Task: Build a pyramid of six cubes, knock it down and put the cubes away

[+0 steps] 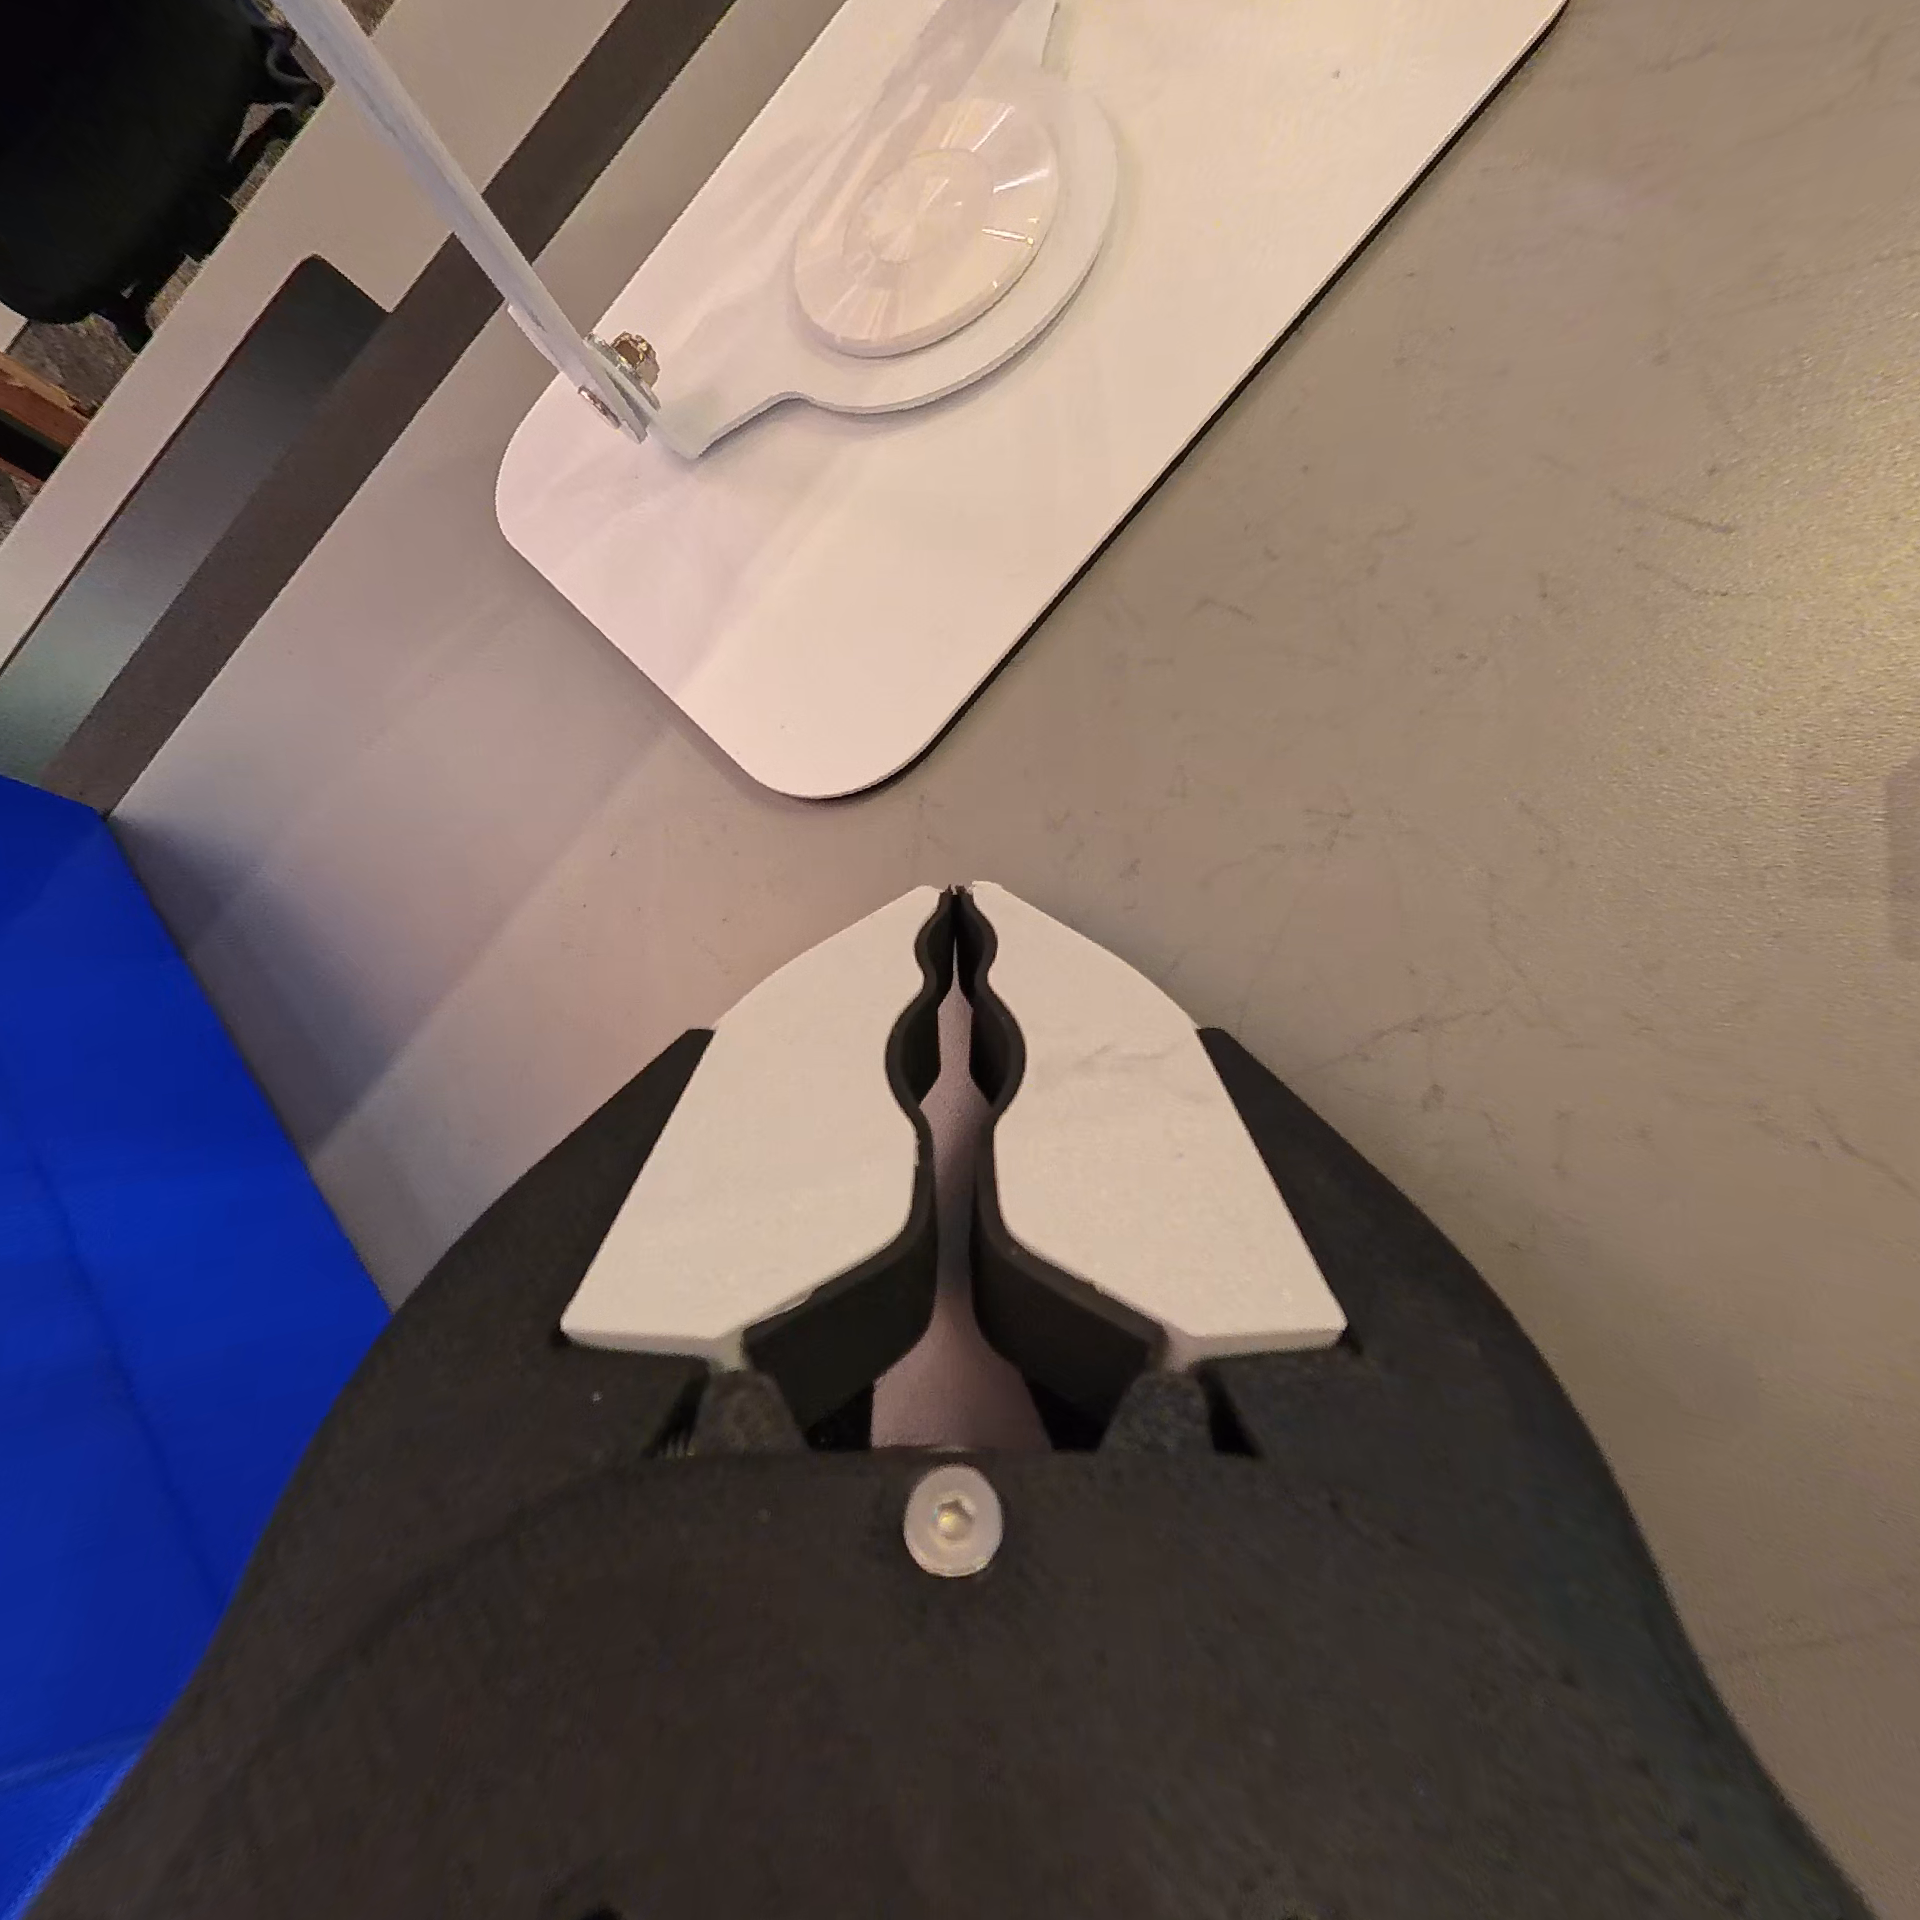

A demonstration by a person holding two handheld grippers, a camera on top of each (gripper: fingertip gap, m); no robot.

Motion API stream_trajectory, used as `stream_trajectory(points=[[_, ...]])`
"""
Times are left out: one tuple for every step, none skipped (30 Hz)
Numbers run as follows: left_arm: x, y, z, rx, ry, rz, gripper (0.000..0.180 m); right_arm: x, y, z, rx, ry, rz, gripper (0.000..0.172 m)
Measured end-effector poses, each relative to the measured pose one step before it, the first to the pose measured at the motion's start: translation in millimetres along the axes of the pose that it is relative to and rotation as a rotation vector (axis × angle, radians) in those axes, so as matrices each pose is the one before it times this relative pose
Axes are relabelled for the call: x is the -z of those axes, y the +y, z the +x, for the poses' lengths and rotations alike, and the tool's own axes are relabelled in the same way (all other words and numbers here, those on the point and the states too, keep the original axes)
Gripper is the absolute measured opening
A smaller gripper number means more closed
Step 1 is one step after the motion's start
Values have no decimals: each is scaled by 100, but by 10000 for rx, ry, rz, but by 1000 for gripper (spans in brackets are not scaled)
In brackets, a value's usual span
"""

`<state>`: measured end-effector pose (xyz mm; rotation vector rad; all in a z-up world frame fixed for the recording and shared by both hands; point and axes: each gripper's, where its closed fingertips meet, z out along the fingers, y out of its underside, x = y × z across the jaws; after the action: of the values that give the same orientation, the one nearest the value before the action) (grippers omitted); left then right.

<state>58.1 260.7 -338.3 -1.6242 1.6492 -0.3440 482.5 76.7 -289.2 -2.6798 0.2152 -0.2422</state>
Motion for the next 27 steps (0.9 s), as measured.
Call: stream_trajectory(points=[[4, 10, -8, 3, 0, -1, 0, 1841, -400, -745, 181, -18, 446, 50], [1, 2, 6, 5, 2, -2, 0, 2001, -479, -1116, 228, -65, 480, 49], [-1, 5, -7, 4, 0, -3, 0, 1964, -432, -1521, 314, -127, 426, 48], [5, -3, -9, 6, -1, -2, 0, 1755, -350, -2124, 330, -375, 350, 48], [-1, 5, -6, 8, -2, -3, 0, 1383, -203, -2535, 356, -500, 234, 47], [-9, 4, -11, 12, -2, -6, 0, 932, -24, -2606, 415, -437, 100, 48], [-1, 6, -6, 7, -1, -3, 0, 482, 63, -2611, 405, -415, 45, 48], [7, 7, -8, -2, -4, 0, 0, -12, 167, -2666, 362, -484, -13, 48], [6, -5, 2, -8, -8, 1, 0, -501, 388, -2567, 309, -500, -147, 49], [5, -5, -4, -9, -12, 2, 0, -843, 565, -2267, 280, -402, -250, 50], [5, 8, -3, -10, -13, 2, 0, -1032, 563, -1897, 240, -281, -269, 52], [13, 3, 0, -5, -11, 1, 0, -1082, 485, -1643, 185, -260, -233, 53], [5, 2, -7, -2, -12, -3, 0, -1083, 425, -1403, 140, -229, -226, 54], [15, 7, -3, -5, -13, -2, 0, -997, 469, -971, 116, -77, -263, 56], [4, 13, -8, -6, -11, -1, 0, -800, 361, -663, 65, -7, -194, 57], [11, 7, 1, 0, -5, -1, 0, -622, 125, -621, -6, -100, -40, 56], [1, 1, 3, 1, 2, -1, 0, -523, 129, -526, -14, -113, -45, 56], [14, 1, 4, 0, 6, -1, 0, -481, 249, -306, 3, -35, -135, 56], [-4, 0, 7, 3, 11, 1, 0, -394, 202, -183, 6, 0, -101, 56], [11, -4, 16, 1, 15, 3, 0, -338, 135, -109, -24, -10, -64, 56], [1, -5, 20, -4, 10, 3, 0, -315, 190, 49, -22, 66, -112, 56], [8, 3, 12, -6, 7, 2, 0, -281, 228, 155, -4, 121, -134, 56], [-3, -5, 10, -4, 10, 4, 0, -254, 119, 7, -10, 13, -60, 55], [5, 4, 10, -2, 10, 2, 0, -227, 23, -125, -25, -110, 2, 54], [1, 1, 11, 3, 7, -1, 0, -224, 26, -50, -30, -71, -9, 53], [-3, 3, 3, 6, 6, -1, 0, -228, 54, 34, -27, -22, -36, 53], [4, -4, -4, 5, 4, -1, 0, -225, 55, -57, -9, -67, -50, 52]])
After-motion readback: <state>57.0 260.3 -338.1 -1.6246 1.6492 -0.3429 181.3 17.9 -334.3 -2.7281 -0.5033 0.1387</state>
